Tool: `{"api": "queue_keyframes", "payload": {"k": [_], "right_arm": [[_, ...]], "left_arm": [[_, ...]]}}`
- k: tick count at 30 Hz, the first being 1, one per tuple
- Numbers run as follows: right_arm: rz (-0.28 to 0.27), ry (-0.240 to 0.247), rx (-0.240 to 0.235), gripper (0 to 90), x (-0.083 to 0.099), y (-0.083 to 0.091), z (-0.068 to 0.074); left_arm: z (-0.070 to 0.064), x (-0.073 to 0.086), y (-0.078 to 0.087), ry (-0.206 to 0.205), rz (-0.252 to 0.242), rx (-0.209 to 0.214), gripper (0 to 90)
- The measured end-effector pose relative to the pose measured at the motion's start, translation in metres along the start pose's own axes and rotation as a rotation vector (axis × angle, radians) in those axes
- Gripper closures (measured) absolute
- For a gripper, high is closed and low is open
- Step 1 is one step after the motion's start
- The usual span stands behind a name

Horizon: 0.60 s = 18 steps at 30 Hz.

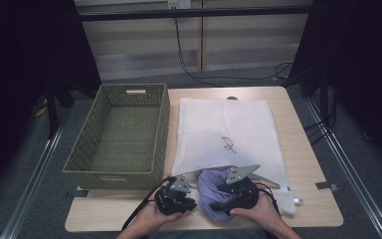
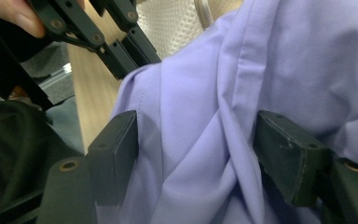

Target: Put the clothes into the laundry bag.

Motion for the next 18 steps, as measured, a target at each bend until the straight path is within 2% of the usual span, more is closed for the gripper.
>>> {"api": "queue_keyframes", "payload": {"k": [2, 4, 5, 6, 8, 9, 11, 12, 16, 17, 18], "right_arm": [[-0.005, 0.002, 0.007, 32.5, 0.0, -0.001, 0.0], [-0.019, -0.009, 0.008, 35.7, 0.002, -0.002, -0.003], [-0.015, -0.002, 0.021, 38.1, 0.003, -0.003, -0.003], [-0.009, 0.003, 0.032, 39.8, 0.004, -0.003, -0.003], [-0.007, -0.005, 0.036, 42.3, 0.005, -0.004, -0.004], [-0.006, -0.002, 0.041, 44.2, 0.005, -0.004, -0.004], [-0.007, -0.009, 0.038, 46.9, 0.006, -0.004, -0.006], [-0.012, -0.016, 0.03, 48.9, 0.006, -0.004, -0.007], [-0.013, -0.038, 0.034, 64.3, 0.007, -0.002, -0.011], [-0.009, -0.052, 0.032, 67.4, 0.008, -0.001, -0.012], [-0.012, -0.056, 0.038, 71.1, 0.008, -0.001, -0.013]], "left_arm": [[-0.001, 0.0, 0.0, 0.001, 0.0, -0.002, 81.6], [-0.003, 0.0, -0.001, 0.022, -0.02, -0.003, 81.4], [-0.002, 0.0, 0.0, -0.01, -0.006, -0.007, 80.9], [-0.005, 0.0, -0.002, 0.018, -0.029, -0.004, 80.4], [-0.005, -0.001, -0.001, 0.017, -0.035, 0.004, 80.0], [-0.004, -0.002, -0.002, 0.012, -0.054, 0.021, 80.1], [-0.007, -0.004, -0.003, 0.013, -0.069, 0.022, 80.1], [-0.008, -0.005, -0.003, 0.0, -0.058, 0.026, 80.1], [-0.01, -0.008, -0.007, -0.014, -0.069, 0.016, 78.9], [-0.011, -0.008, -0.008, -0.005, -0.069, 0.014, 78.4], [-0.012, -0.009, -0.008, -0.002, -0.054, -0.014, 77.3]]}}
Point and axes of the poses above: each handheld gripper's, and its own axes: y roughly backward along the jaws, x roughly out of its underside, z roughly to its left, the point moved 2 cm from there along -y, roughly forward along the jaws, and after that the axes turned 5 degrees about z, right-handed, at the moved point
